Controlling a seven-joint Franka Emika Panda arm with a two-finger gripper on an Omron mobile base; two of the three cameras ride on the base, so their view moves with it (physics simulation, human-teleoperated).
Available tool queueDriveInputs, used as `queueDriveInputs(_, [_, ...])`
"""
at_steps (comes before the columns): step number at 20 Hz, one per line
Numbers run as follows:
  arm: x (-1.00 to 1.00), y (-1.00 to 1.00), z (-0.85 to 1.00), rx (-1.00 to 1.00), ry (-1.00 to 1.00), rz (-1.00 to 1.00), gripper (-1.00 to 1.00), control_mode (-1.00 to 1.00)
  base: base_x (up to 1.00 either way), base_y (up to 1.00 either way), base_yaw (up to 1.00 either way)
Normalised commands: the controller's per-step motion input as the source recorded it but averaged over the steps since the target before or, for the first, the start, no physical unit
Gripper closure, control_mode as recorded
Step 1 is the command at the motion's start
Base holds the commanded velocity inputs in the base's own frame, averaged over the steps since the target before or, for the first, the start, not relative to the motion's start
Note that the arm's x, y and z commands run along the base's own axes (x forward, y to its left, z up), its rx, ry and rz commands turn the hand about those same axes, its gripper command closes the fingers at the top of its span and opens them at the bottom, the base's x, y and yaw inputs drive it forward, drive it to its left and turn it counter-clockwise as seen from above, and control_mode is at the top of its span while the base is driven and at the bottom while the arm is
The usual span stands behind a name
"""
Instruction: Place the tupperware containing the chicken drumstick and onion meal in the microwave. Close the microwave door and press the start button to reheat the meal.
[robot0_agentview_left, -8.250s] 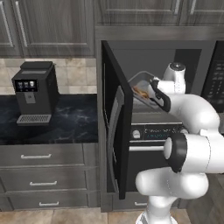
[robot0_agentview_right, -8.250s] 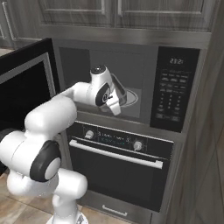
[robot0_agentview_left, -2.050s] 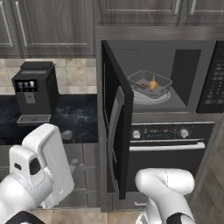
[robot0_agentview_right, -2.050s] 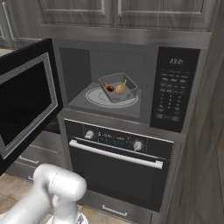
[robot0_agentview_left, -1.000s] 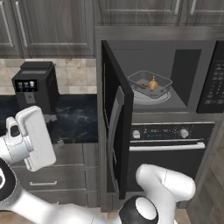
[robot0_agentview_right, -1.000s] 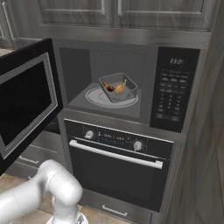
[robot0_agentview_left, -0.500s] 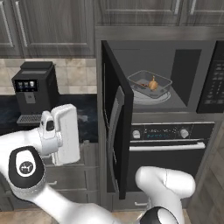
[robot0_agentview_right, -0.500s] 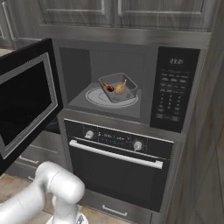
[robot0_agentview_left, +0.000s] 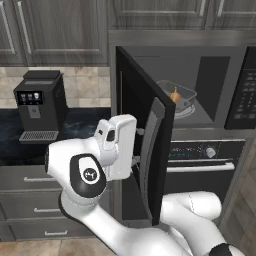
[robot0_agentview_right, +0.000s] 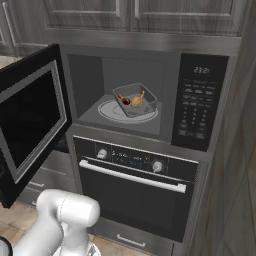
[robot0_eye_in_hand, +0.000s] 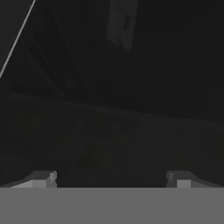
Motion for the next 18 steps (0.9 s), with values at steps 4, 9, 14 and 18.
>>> queueDriveInputs(4, [0.0, -1.0, 0.0, 0.08, 0.0, 0.0, -1.0, -1.0, 0.0, 0.0, 0.0])
queueDriveInputs(9, [0.0, -1.0, 0.0, 0.06, 0.0, 0.0, -1.0, -1.0, 0.0, 0.0, 0.0])
queueDriveInputs(14, [0.04, -0.98, 0.0, 0.06, 0.0, 0.0, -1.0, -1.0, 0.0, 0.0, 0.0])
queueDriveInputs(18, [0.27, -0.88, 0.0, 0.03, 0.0, 0.0, -1.0, -1.0, 0.0, 0.0, 0.0])
